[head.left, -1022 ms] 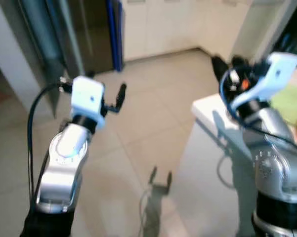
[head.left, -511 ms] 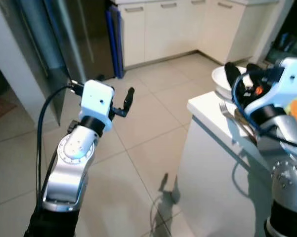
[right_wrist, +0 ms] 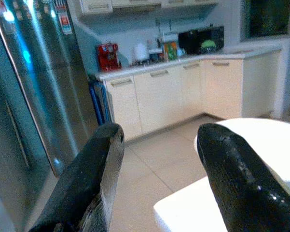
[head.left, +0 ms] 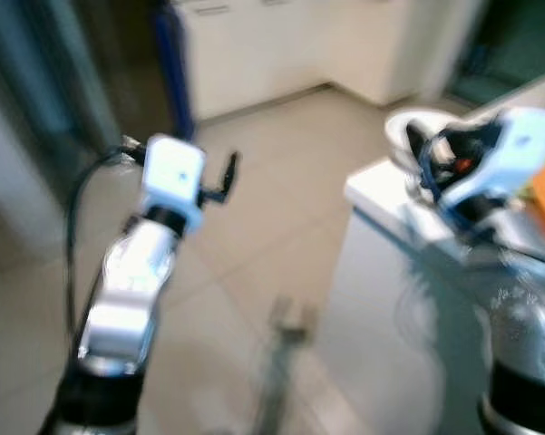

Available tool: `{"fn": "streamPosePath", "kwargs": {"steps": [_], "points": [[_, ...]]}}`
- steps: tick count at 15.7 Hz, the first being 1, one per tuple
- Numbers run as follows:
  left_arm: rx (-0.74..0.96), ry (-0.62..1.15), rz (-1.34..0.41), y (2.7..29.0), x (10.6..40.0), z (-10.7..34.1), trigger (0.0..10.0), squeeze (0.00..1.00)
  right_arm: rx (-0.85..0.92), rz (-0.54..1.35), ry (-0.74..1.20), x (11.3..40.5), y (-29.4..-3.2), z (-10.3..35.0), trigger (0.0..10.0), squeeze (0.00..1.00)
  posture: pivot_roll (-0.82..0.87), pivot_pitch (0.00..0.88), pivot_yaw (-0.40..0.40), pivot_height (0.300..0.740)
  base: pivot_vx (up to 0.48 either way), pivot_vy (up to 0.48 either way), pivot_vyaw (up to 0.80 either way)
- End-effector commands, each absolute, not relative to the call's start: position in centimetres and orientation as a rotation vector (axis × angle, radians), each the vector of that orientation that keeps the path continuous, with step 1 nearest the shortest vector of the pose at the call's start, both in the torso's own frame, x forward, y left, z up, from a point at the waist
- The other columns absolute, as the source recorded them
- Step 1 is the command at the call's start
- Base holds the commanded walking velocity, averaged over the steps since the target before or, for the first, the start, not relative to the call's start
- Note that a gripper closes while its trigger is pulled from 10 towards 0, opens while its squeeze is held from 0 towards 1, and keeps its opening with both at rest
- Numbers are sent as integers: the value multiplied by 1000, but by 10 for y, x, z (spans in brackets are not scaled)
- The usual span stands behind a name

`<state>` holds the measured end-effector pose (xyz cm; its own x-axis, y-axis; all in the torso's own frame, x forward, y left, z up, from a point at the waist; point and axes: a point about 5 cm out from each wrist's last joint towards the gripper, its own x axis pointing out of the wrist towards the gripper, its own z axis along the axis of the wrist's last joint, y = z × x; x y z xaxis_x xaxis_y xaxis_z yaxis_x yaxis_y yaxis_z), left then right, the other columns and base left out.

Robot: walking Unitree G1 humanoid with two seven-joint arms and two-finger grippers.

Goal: Setting the table

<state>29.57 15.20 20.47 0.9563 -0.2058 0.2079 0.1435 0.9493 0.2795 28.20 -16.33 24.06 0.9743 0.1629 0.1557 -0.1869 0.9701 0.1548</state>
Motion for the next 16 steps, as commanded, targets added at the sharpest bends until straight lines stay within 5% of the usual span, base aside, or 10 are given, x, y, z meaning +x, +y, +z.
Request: {"fn": "streamPosePath", "kwargs": {"steps": [1,16], "points": [[271,-239,-169,153,295,206,10000,0,165,167,-141,283,-165,240,10000,0,-55,0,-13,740,0,409,0],[207,-181,-130,159,299,194,10000,0,128,34,-123,288,-172,210,10000,0,-31,0,-9,740,0,408,-747]]}}
